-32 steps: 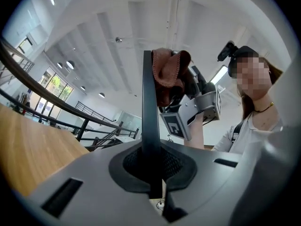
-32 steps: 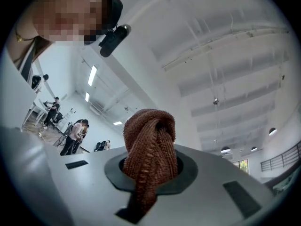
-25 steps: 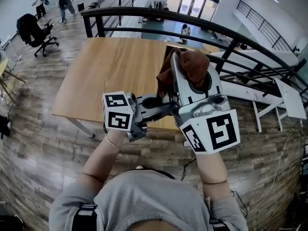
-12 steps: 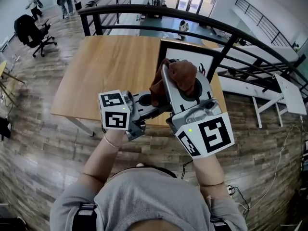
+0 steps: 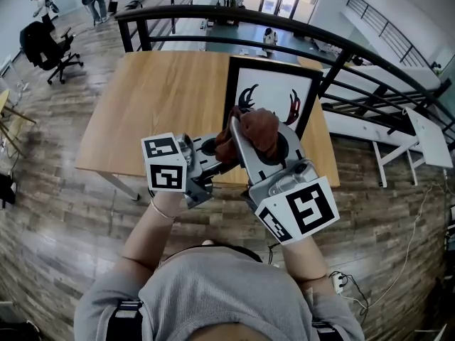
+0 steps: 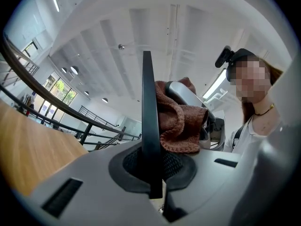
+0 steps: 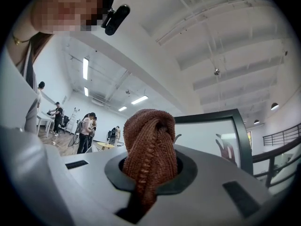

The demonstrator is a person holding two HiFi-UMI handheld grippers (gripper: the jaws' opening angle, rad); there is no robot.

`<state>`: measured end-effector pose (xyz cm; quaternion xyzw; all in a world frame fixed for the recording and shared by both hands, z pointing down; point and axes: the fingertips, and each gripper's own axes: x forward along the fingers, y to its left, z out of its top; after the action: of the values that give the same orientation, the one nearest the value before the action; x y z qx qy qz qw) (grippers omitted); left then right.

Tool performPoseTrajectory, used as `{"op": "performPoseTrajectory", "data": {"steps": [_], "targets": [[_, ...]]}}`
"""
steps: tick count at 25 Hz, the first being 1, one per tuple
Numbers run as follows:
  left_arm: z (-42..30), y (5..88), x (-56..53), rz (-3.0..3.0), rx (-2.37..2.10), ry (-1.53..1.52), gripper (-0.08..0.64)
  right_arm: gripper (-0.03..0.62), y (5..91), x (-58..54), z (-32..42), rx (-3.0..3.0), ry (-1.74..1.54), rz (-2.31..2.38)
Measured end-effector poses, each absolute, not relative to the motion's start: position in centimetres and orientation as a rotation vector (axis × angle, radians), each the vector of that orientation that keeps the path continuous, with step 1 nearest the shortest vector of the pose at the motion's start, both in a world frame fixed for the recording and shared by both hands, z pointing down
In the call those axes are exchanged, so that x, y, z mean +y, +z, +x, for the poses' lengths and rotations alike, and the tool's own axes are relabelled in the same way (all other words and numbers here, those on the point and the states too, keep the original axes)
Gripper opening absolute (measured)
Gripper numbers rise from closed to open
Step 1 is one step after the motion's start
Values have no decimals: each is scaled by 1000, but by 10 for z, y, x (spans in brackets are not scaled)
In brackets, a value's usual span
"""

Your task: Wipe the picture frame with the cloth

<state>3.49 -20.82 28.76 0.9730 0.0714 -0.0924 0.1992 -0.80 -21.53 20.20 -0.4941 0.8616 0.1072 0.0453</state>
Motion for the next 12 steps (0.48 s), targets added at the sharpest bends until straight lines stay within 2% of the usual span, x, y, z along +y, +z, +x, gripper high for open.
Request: {"op": "performPoseTrajectory", "data": {"steps": [12], "targets": [[28,277,-215,2683,188,-337,17,44,232,-193,-11,2690,184,-1455]]}}
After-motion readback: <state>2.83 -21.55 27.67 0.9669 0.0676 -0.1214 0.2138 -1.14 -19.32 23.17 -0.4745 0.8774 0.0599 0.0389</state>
